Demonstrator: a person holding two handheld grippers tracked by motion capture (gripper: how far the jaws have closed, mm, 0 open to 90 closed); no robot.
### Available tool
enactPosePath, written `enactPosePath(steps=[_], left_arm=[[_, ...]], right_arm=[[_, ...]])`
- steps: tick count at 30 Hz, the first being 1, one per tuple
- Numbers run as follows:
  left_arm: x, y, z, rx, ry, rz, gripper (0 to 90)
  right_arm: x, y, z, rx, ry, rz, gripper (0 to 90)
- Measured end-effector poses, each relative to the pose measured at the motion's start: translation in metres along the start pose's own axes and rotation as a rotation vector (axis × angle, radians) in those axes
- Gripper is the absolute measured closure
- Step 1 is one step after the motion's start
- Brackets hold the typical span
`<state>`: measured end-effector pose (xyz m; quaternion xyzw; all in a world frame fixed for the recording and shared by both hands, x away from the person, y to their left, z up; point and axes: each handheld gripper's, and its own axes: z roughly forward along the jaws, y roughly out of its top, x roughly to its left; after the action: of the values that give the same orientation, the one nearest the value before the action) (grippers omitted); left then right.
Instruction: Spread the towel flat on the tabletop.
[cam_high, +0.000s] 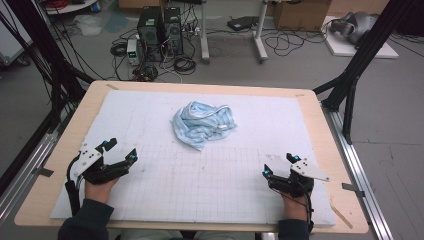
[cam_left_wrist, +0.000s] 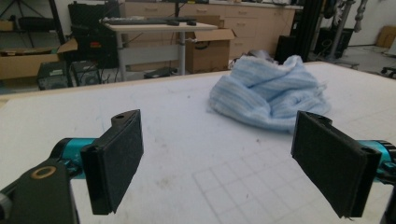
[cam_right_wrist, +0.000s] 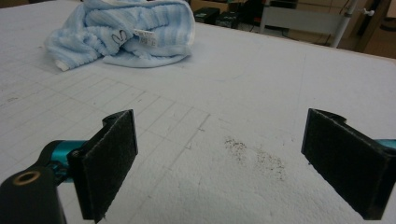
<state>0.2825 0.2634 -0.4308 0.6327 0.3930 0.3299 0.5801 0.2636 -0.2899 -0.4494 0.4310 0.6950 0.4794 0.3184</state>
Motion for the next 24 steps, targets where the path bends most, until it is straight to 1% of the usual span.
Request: enactPosePath(steps=[1, 3, 4, 5, 6, 7, 9, 10, 11, 12, 15, 17, 18, 19, 20, 21, 22, 24], left_arm=[[0.000, 0.000, 0.000, 0.000, 0.000, 0.000, 17.0], [-0.002, 0.010, 0.007, -0.002, -0.019, 0.002, 16.7], [-0.003, 0.016, 0.010, 0.003, -0.025, 0.012, 16.6], [-0.007, 0.026, 0.019, 0.007, -0.036, 0.035, 16.6], [-0.007, 0.026, 0.019, 0.007, -0.036, 0.035, 16.6], [-0.010, 0.031, 0.023, 0.007, -0.044, 0.042, 16.6], [-0.014, 0.039, 0.033, 0.017, -0.072, 0.054, 16.5], [-0.018, 0.047, 0.043, 0.028, -0.096, 0.062, 16.6], [-0.019, 0.050, 0.049, 0.029, -0.112, 0.059, 16.5], [-0.019, 0.050, 0.049, 0.029, -0.112, 0.059, 16.7], [-0.022, 0.057, 0.063, 0.037, -0.146, 0.028, 16.9], [-0.023, 0.059, 0.073, 0.046, -0.157, 0.019, 16.9], [-0.025, 0.062, 0.082, 0.057, -0.163, 0.010, 16.9], [-0.025, 0.062, 0.082, 0.057, -0.163, 0.010, 16.9], [-0.028, 0.065, 0.092, 0.085, -0.169, 0.016, 16.8], [-0.029, 0.066, 0.097, 0.095, -0.178, 0.014, 16.8], [-0.029, 0.066, 0.097, 0.095, -0.178, 0.014, 16.9], [-0.033, 0.068, 0.108, 0.112, -0.186, 0.004, 17.0]], right_arm=[[0.000, 0.000, 0.000, 0.000, 0.000, 0.000, 9.7], [0.000, 0.000, 0.000, -0.001, -0.002, 0.004, 9.7], [0.000, 0.000, 0.000, -0.001, -0.003, 0.001, 9.7], [0.000, 0.000, 0.000, -0.002, -0.003, -0.002, 9.7], [0.000, 0.000, 0.000, -0.002, -0.002, -0.003, 9.7], [0.000, 0.000, 0.000, -0.002, -0.002, -0.003, 9.7], [0.001, 0.000, 0.000, 0.001, -0.002, 0.001, 9.7], [0.000, 0.000, 0.000, -0.001, -0.004, -0.003, 9.7], [0.000, 0.000, 0.000, 0.001, -0.004, 0.001, 9.7], [0.000, 0.000, 0.000, -0.001, -0.004, -0.002, 9.7], [0.000, 0.000, 0.000, -0.002, -0.003, -0.003, 9.7], [0.001, 0.000, 0.000, 0.002, -0.002, 0.001, 9.7], [0.001, 0.000, 0.000, 0.002, -0.003, -0.001, 9.7], [0.000, 0.000, 0.000, -0.002, -0.004, -0.005, 9.6], [0.001, 0.000, 0.000, 0.003, -0.003, 0.000, 9.7], [0.001, 0.000, 0.000, 0.002, -0.004, -0.002, 9.7], [0.001, 0.000, 0.000, 0.003, -0.005, 0.000, 9.7], [0.001, 0.000, 0.001, 0.004, -0.005, -0.002, 9.7]])
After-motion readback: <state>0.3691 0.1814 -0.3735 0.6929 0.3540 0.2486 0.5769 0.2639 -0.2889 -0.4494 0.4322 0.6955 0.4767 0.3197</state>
